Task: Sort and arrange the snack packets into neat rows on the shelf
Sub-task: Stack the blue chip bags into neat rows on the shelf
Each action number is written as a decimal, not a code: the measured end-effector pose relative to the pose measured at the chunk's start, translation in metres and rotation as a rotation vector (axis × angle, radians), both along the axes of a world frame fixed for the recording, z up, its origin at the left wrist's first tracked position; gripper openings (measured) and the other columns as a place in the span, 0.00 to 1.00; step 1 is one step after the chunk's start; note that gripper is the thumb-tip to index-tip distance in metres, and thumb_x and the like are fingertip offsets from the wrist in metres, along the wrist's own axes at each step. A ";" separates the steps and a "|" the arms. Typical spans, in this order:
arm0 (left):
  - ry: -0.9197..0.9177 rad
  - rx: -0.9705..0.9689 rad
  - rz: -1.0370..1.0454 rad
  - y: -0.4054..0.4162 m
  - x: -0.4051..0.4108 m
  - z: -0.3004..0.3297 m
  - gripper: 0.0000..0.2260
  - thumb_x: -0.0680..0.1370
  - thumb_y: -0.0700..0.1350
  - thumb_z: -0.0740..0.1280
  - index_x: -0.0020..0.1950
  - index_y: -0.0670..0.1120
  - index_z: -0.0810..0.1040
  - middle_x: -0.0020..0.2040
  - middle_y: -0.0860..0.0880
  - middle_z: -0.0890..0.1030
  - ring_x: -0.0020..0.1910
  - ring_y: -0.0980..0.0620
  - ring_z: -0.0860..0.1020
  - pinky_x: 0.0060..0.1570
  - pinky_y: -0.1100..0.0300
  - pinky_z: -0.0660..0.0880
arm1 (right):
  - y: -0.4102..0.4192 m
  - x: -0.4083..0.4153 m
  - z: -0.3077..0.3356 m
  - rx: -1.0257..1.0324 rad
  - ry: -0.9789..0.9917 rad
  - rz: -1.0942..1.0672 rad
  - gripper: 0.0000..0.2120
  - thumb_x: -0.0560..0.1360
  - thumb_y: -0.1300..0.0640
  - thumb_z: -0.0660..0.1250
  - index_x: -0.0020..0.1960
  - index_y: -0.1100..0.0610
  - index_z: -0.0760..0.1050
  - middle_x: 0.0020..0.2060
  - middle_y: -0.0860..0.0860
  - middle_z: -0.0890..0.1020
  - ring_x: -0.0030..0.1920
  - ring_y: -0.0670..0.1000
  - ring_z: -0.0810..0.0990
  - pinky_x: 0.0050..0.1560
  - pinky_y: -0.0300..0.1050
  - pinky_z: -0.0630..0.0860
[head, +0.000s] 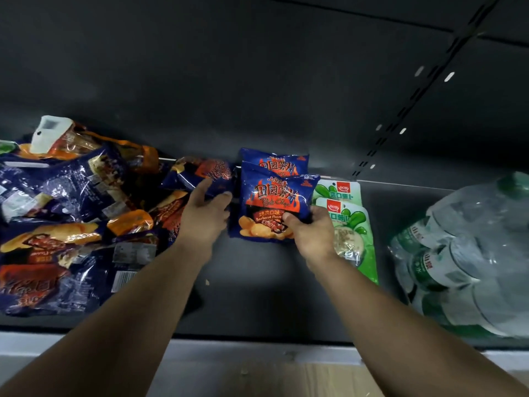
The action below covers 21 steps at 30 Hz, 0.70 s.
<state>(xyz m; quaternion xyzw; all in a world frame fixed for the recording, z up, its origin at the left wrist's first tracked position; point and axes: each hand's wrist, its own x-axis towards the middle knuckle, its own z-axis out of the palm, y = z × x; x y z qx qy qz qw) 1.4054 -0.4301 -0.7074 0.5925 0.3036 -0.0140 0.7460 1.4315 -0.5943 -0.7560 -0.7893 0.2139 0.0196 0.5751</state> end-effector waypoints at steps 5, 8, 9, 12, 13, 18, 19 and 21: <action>0.062 0.077 -0.035 0.012 -0.001 -0.005 0.23 0.79 0.45 0.65 0.74 0.48 0.65 0.66 0.48 0.74 0.64 0.50 0.73 0.68 0.50 0.67 | 0.002 -0.001 -0.003 -0.014 0.015 -0.010 0.21 0.68 0.58 0.75 0.57 0.62 0.73 0.49 0.55 0.82 0.50 0.56 0.82 0.55 0.53 0.78; 0.014 0.067 0.050 0.011 -0.005 0.000 0.21 0.79 0.45 0.64 0.73 0.48 0.66 0.67 0.48 0.74 0.66 0.51 0.71 0.70 0.51 0.65 | 0.000 -0.002 0.000 0.015 0.013 -0.009 0.23 0.69 0.59 0.75 0.60 0.63 0.70 0.49 0.52 0.81 0.49 0.52 0.80 0.56 0.48 0.77; -0.011 0.066 0.072 0.010 -0.006 0.003 0.22 0.79 0.44 0.64 0.73 0.49 0.66 0.67 0.48 0.73 0.67 0.51 0.71 0.70 0.52 0.65 | -0.001 -0.002 0.002 0.019 0.016 -0.010 0.24 0.70 0.59 0.75 0.61 0.61 0.69 0.49 0.51 0.79 0.48 0.51 0.79 0.56 0.46 0.76; -0.095 0.063 0.125 0.002 -0.010 0.014 0.23 0.80 0.42 0.63 0.74 0.49 0.64 0.61 0.54 0.76 0.63 0.55 0.72 0.69 0.56 0.65 | -0.002 -0.004 0.007 0.021 0.032 -0.013 0.28 0.70 0.58 0.75 0.64 0.60 0.66 0.50 0.52 0.78 0.50 0.51 0.77 0.58 0.46 0.75; -0.119 0.070 0.136 0.000 -0.012 0.016 0.23 0.80 0.42 0.63 0.74 0.49 0.64 0.57 0.57 0.76 0.61 0.57 0.73 0.68 0.57 0.66 | -0.003 -0.005 0.007 0.019 0.042 -0.007 0.29 0.70 0.58 0.75 0.65 0.60 0.66 0.51 0.52 0.78 0.51 0.52 0.78 0.59 0.47 0.75; -0.148 0.139 0.131 0.001 -0.022 0.014 0.23 0.80 0.43 0.63 0.74 0.52 0.65 0.66 0.54 0.74 0.67 0.52 0.71 0.69 0.53 0.66 | -0.004 -0.008 0.008 -0.055 0.112 0.015 0.29 0.70 0.56 0.75 0.65 0.60 0.67 0.57 0.56 0.78 0.58 0.57 0.78 0.61 0.51 0.74; -0.162 0.149 0.130 0.001 -0.024 0.014 0.23 0.80 0.43 0.63 0.74 0.53 0.65 0.67 0.53 0.74 0.68 0.51 0.71 0.69 0.52 0.66 | -0.005 -0.009 0.009 -0.069 0.108 -0.003 0.29 0.70 0.55 0.75 0.65 0.60 0.67 0.57 0.56 0.78 0.58 0.57 0.77 0.61 0.49 0.73; -0.200 0.174 0.108 -0.001 -0.028 0.016 0.22 0.80 0.43 0.63 0.74 0.53 0.65 0.67 0.52 0.73 0.67 0.54 0.71 0.67 0.57 0.66 | -0.006 -0.011 0.014 -0.130 0.052 -0.060 0.29 0.71 0.52 0.74 0.66 0.61 0.67 0.57 0.56 0.78 0.59 0.56 0.76 0.58 0.42 0.71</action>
